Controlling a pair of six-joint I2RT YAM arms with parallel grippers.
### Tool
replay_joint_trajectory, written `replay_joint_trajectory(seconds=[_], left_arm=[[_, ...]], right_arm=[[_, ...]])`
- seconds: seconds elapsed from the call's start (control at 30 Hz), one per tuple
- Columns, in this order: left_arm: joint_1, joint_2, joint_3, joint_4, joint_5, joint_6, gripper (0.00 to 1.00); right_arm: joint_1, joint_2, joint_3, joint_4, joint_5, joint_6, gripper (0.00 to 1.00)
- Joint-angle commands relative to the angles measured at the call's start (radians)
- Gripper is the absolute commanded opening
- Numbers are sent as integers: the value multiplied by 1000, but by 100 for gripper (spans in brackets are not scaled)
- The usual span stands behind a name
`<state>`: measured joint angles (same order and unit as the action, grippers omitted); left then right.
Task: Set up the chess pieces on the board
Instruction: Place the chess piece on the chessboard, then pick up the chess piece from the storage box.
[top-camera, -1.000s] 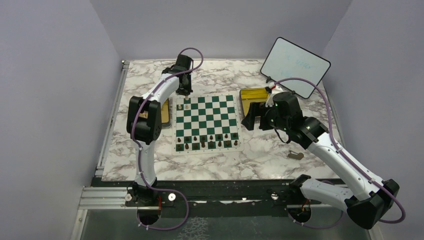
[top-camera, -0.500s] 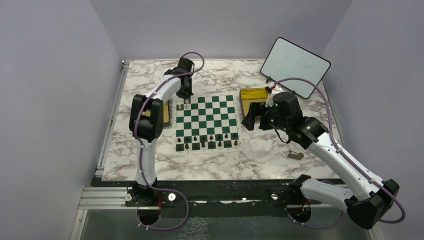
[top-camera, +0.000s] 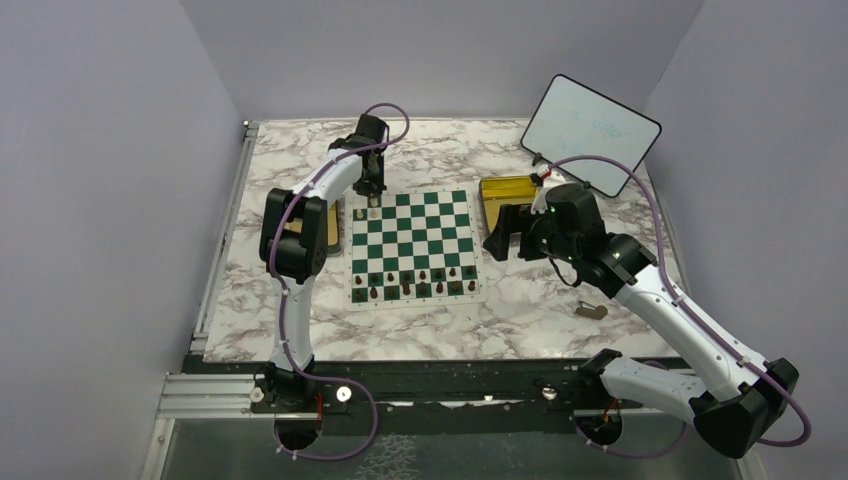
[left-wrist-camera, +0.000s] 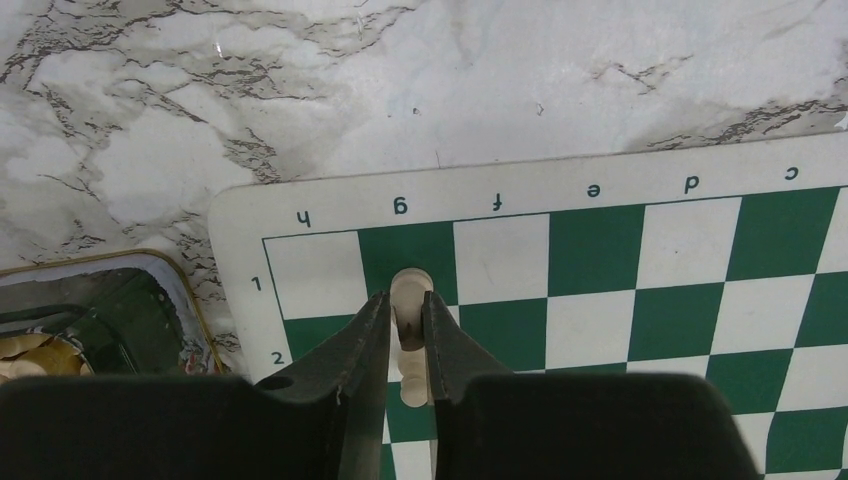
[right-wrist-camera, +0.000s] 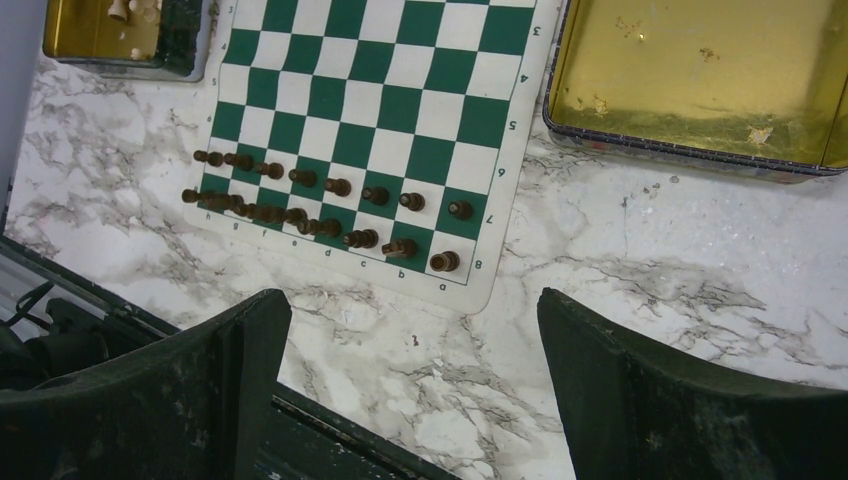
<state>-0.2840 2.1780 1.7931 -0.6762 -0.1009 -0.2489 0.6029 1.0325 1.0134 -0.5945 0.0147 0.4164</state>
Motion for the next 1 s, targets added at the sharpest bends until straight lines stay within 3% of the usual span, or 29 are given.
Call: replay_joint_trajectory(seconds=[0.0,0.17,0.7,0.97], left_arm=[[-6,5,15,0,-28,8,21],[-6,-14,19,-6,-25,5,29],[-4,-173,15,-26,-36,-11,32],[31,-290,-75,-32,-103,-37,32]], right_arm=[[6,-1,31,-2,24,-16,100],[6,-6,22,5,17,-12,100],[6,-33,-5,36,-9,5,100],[6,-60,-28,41,-10,13,100]])
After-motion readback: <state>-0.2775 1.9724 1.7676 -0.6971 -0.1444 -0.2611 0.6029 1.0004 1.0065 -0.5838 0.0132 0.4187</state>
